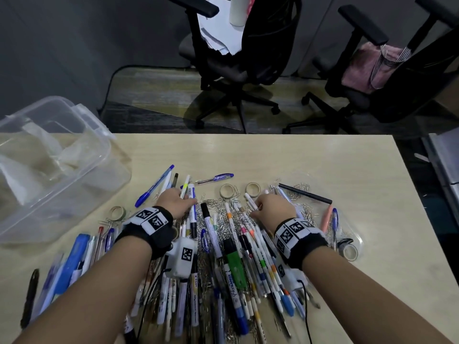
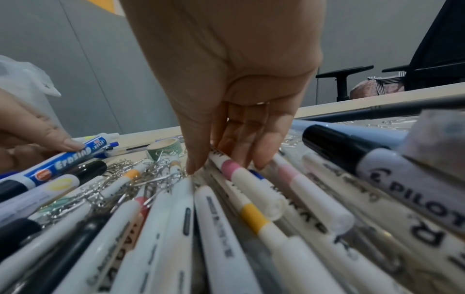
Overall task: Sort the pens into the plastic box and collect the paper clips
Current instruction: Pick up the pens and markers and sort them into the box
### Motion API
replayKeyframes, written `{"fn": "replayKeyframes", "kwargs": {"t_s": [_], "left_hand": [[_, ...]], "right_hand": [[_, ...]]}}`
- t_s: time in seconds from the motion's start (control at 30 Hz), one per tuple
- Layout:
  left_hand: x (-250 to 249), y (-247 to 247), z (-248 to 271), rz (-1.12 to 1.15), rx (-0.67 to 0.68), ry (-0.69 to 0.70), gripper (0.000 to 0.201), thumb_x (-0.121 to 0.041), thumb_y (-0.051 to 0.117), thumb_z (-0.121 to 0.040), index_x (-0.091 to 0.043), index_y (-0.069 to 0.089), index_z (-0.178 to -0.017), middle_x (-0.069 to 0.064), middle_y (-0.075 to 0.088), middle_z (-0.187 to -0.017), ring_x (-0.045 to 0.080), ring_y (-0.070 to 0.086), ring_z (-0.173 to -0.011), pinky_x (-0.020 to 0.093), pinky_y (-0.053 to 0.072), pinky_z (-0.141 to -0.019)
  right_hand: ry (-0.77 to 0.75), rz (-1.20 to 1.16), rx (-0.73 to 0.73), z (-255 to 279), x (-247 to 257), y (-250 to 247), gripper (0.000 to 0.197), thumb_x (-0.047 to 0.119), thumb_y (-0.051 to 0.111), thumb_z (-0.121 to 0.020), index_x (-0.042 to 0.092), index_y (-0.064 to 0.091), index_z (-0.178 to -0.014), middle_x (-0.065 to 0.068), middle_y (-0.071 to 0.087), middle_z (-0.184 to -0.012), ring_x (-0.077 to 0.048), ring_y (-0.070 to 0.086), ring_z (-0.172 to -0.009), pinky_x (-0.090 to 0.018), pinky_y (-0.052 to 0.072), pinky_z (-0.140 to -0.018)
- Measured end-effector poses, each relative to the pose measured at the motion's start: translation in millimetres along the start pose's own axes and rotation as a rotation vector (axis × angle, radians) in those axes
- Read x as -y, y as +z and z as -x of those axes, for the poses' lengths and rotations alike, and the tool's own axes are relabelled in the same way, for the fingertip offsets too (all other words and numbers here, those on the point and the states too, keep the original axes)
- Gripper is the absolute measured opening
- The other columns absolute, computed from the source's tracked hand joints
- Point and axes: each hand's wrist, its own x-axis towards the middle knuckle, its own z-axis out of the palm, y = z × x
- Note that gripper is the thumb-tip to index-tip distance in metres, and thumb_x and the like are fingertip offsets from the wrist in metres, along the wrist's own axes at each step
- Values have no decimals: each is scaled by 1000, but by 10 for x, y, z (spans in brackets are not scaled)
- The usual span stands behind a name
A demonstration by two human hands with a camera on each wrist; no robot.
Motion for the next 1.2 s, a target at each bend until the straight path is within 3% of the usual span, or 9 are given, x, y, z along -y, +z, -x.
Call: {"fn": "replayKeyframes", "kwargs": {"t_s": [0.17, 0.27, 0.43, 0.5, 0.63, 0.73, 0.87, 1.07, 1.2], "left_hand": [[6, -57, 32, 178, 42, 42, 19, -22, 61, -91, -5, 54, -89, 8, 56, -69, 21, 53, -60, 32, 47, -62], [31, -116, 60, 176, 55, 74, 25, -29, 59, -92, -7, 51, -83, 11, 58, -70, 23, 53, -60, 32, 43, -62], [-48, -242, 205, 68, 117, 117, 38, -36, 51, -96, -8, 46, -71, 5, 49, -62, 16, 43, -51, 25, 32, -54], [-123, -293, 295, 16, 76, 166, 44, -36, 43, -99, 0, 59, -80, 8, 53, -75, 18, 48, -66, 27, 34, -61], [-280, -344, 543, 322, 92, 172, 30, -25, 36, -103, 0, 53, -108, 10, 67, -85, 21, 62, -69, 20, 47, -55], [-355, -389, 762, 510, 89, 157, 25, -26, 32, -104, -4, 42, -111, 17, 66, -84, 26, 65, -65, 26, 50, -48], [-330, -519, 1068, 638, 1, 181, 12, -18, 30, -104, -7, 34, -105, 15, 47, -76, 20, 45, -53, 24, 43, -41], [34, -978, 1319, 551, -202, 256, 9, -11, 34, -100, -4, 40, -101, 13, 54, -79, 21, 53, -62, 25, 50, -53], [460, -1451, 1436, 597, -312, 308, 19, -18, 37, -102, -5, 46, -112, 12, 63, -89, 20, 61, -65, 26, 52, -54]], "right_hand": [[6, 20, 41, -56, 47, 23, 30, 40, 65, -85, 11, 63, -79, -2, 65, -75, -17, 63, -69, -29, 53, -65], [0, 20, 65, -50, 64, 38, 32, 42, 64, -86, 11, 61, -81, -3, 65, -76, -17, 64, -70, -34, 57, -71], [-15, -148, 70, 14, 61, -86, 35, 41, 55, -93, 8, 56, -102, 0, 63, -90, -17, 62, -82, -31, 51, -76], [-56, -239, 43, 79, 55, -185, 34, 41, 53, -94, 11, 51, -111, 0, 65, -96, -19, 63, -85, -33, 50, -76], [-147, -323, -35, 295, 83, -385, 22, 36, 45, -99, 16, 44, -107, -1, 65, -78, -17, 61, -67, -40, 55, -71], [-205, -378, -108, 443, 146, -473, 18, 30, 39, -101, 12, 39, -104, -6, 58, -77, -22, 55, -64, -37, 47, -63], [-242, -285, -160, 561, 264, -541, 6, 10, 40, -97, 11, 35, -97, -4, 43, -80, -21, 46, -68, -27, 34, -53], [-269, -181, -202, 603, 725, -545, 19, 9, 43, -95, 5, 51, -111, -18, 50, -108, -31, 53, -81, -37, 46, -76], [-393, -277, -174, 671, 1334, -542, 16, 19, 39, -100, 12, 48, -110, -14, 62, -86, -32, 59, -77, -39, 47, -68]]}}
